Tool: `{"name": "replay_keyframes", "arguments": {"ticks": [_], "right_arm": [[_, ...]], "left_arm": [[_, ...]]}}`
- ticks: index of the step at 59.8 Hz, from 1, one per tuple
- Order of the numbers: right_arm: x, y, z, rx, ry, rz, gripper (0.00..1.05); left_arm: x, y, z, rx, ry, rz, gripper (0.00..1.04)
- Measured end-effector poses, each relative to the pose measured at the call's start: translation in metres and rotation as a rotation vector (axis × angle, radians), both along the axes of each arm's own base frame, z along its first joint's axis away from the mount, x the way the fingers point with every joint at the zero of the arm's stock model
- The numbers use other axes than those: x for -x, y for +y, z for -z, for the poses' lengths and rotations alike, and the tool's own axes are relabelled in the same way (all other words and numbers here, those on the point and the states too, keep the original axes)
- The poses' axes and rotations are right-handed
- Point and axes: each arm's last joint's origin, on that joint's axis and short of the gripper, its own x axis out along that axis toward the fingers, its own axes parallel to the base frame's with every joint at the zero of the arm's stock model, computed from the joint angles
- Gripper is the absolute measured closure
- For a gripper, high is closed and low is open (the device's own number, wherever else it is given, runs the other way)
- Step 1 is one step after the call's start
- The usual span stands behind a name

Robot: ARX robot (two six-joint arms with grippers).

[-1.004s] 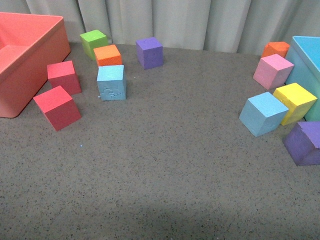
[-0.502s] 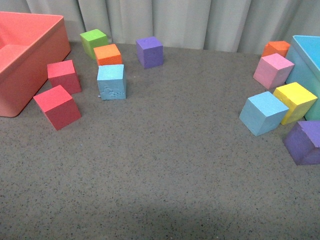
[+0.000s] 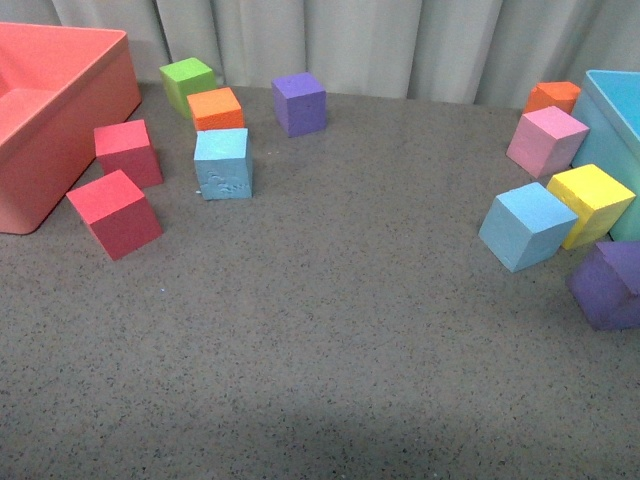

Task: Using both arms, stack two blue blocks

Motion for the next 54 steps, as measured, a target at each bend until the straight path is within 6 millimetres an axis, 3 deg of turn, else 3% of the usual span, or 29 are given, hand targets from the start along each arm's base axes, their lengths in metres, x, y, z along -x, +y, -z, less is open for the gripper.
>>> {"name": "replay_keyframes", "arguments": {"ticks": [9,23,34,54], "right_arm": [[-0.054,0.010,0.006,-0.043,0.163,-0.096,0.10],[-0.108,0.010,0.027,-0.010,0.347,-0.149,0.10],[-0.133,0.010,0.055,0.008,0.460,-0.187,0.10],[-0.144,0.012,0.085,0.035,0.540,-0.190,0.10]], "left_arm": [[0.000,0.000,0.000,0.000,0.000,0.000,0.07],[0.000,0.000,0.000,0.000,0.000,0.000,0.07],[0.000,0.000,0.000,0.000,0.000,0.000,0.07],[0.000,0.000,0.000,0.000,0.000,0.000,0.07]]}}
